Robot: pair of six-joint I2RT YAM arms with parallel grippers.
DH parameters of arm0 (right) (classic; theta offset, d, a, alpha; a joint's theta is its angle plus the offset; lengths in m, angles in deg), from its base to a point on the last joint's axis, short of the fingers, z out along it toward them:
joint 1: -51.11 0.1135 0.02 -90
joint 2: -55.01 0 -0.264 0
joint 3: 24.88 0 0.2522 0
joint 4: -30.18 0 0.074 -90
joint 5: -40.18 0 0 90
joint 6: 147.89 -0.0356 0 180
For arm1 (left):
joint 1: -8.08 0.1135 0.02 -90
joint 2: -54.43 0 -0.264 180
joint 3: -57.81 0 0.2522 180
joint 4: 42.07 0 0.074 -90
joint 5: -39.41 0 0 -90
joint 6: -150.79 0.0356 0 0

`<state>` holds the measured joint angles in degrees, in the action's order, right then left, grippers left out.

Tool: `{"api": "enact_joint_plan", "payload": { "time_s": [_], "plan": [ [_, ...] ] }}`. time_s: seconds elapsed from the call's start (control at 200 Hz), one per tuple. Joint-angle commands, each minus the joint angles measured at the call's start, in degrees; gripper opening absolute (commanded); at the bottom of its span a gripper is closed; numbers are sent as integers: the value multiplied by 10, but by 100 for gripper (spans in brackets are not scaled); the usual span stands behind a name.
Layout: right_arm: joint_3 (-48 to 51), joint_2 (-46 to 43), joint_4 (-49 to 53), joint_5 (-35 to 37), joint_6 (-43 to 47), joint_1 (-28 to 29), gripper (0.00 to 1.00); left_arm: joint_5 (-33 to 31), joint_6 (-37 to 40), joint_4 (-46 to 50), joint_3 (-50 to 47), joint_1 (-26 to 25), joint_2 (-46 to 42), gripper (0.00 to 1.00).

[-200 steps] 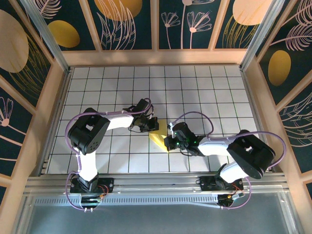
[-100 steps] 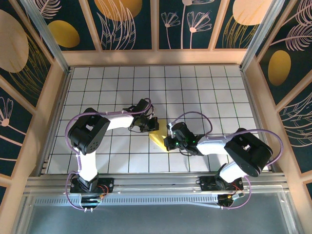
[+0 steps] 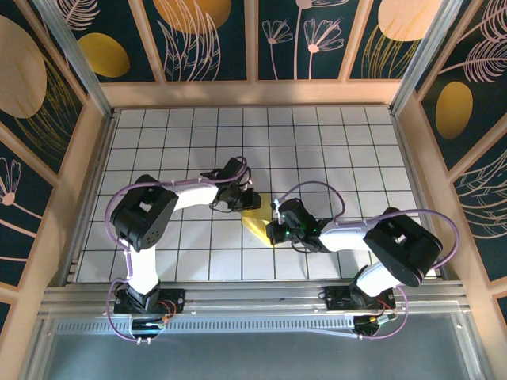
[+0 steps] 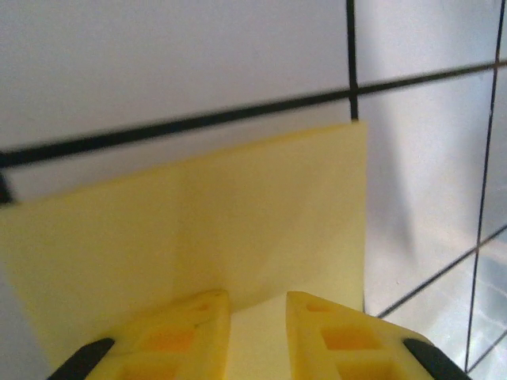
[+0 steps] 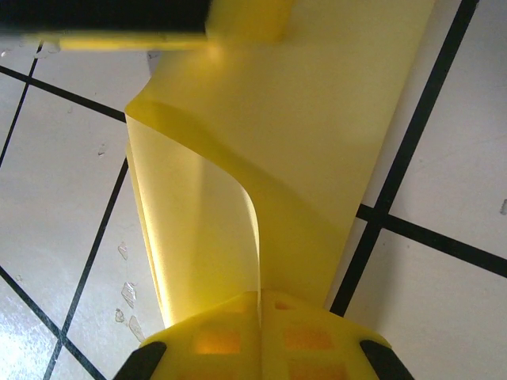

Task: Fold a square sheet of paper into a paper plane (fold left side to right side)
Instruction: Third fold the triangle at the center of the table.

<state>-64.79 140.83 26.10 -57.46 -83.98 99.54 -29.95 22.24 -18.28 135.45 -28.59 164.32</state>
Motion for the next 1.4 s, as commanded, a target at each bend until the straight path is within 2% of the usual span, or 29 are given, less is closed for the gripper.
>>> {"api": "enact_joint_plan", "payload": {
  "time_s": [0.0, 0.09, 0.18, 0.31, 0.43, 0.55, 0.821, 1.046, 1.396],
  "plan": [
    [3, 14, 26, -8, -11, -1, 0, -35, 17, 37, 25, 28, -34, 26],
    [3, 15, 27, -9, -11, -1, 0, -45, 26, 39, 18, 32, -64, 24],
    [2, 15, 26, -10, -11, 0, 0, -30, 27, 17, -19, 31, -102, 15],
    [1, 17, 25, -14, -11, -1, 0, 32, -2, -71, -120, 23, -170, 9],
    [-1, 19, 27, -15, -10, -1, 0, 78, -36, -135, -178, -9, -193, 7],
    [-2, 20, 31, -14, -10, -1, 0, 88, -59, -157, -195, -37, -186, 6],
    [-5, 22, 33, -14, -11, 0, 0, 94, -81, -185, -207, -59, -133, 4],
    [-7, 25, 37, -13, -8, 0, 0, 99, -79, -192, -201, -68, -98, 5],
    [-7, 30, 38, -13, -7, 0, 0, 64, -74, -164, -210, -70, -92, 4]
  ]
}}
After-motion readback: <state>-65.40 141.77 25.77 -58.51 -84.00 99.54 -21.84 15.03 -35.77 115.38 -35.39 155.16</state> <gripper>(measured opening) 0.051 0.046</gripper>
